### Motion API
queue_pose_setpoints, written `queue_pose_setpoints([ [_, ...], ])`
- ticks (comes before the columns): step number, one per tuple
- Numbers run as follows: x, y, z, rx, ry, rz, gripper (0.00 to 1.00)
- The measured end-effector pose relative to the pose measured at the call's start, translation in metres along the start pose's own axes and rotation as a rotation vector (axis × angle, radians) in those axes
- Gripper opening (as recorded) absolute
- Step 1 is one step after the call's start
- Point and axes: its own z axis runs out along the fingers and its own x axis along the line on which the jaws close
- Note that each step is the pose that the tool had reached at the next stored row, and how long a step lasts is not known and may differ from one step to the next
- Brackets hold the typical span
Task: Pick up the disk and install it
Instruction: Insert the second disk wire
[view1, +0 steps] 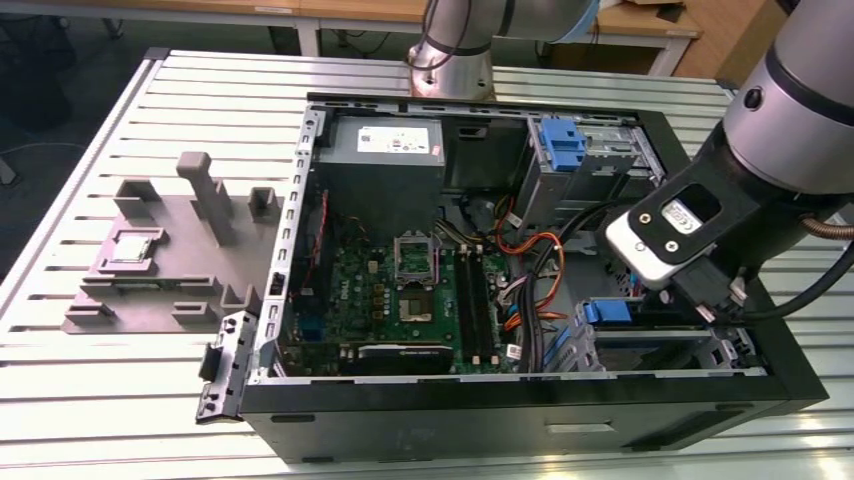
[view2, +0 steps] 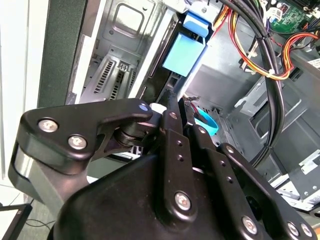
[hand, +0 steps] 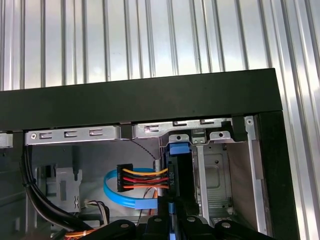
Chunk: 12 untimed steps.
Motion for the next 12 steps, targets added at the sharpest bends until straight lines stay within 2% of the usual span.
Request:
queue_pose_setpoints([
  [6, -0.0011, -0.0001, 0.0023, 0.0001, 0.0016, 0.0, 0.16],
  [12, -0.0022, -0.0002, 0.0051, 0.001, 0.0103, 0.001, 0.16],
])
